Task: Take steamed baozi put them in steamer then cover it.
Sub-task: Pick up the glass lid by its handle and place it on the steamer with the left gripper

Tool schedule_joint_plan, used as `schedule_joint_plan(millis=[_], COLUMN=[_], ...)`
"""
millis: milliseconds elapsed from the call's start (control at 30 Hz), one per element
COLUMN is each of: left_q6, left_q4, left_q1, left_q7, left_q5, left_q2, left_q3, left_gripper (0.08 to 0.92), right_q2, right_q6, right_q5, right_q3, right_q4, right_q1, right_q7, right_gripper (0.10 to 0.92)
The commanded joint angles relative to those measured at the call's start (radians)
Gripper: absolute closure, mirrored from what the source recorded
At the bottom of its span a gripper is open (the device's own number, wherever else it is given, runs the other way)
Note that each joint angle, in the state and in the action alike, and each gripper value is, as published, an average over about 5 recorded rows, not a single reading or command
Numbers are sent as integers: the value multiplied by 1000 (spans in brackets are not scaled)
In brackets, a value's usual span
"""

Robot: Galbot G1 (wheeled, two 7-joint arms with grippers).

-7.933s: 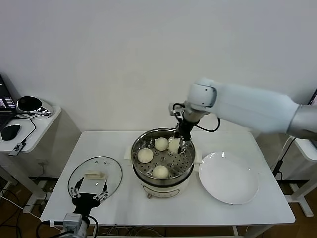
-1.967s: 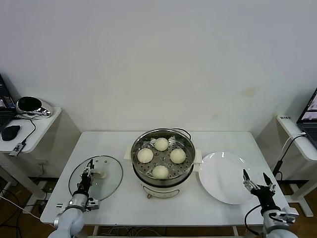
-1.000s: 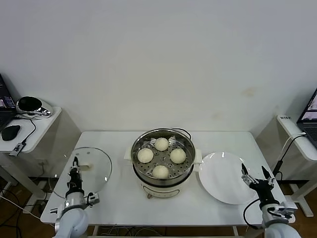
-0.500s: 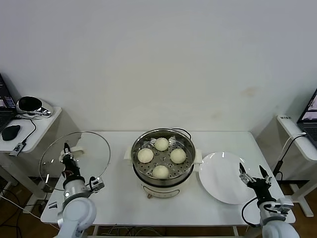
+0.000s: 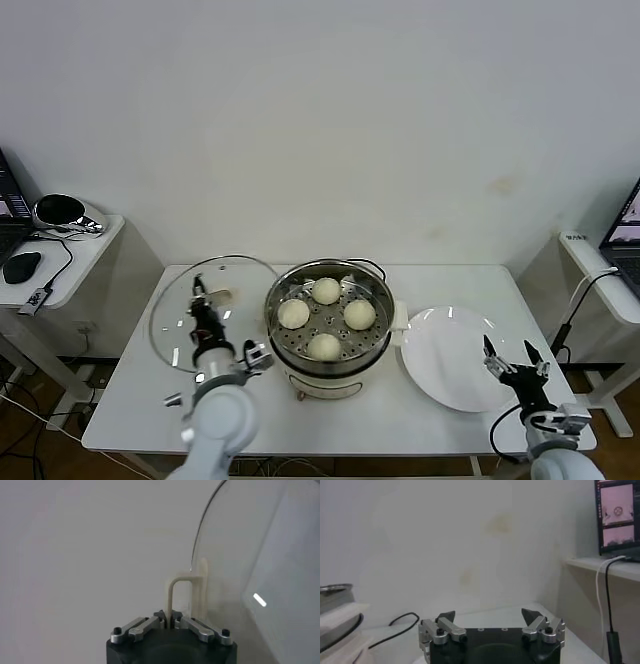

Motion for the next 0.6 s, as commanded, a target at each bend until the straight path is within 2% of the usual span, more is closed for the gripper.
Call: schedule_joint_plan(millis=[33,233,600], left_q6=[43,43,45], left_q4=[68,128,205], left_q1=[-122,-185,-222], left_q7=[89,99,70], left_q5=[98,77,4], left_q2=[-157,-158,-160], left_q3=[198,294,368], left_gripper=[864,864,864], right_q2=[13,19,28], right_q6=[0,3,4], right_q5=[-21,-30,-43], right_q3=[5,0,-6], right_q4=[-18,-30,-33], right_q1=[0,-2,1], right_q7=[0,0,-1], right_gripper=[203,203,203])
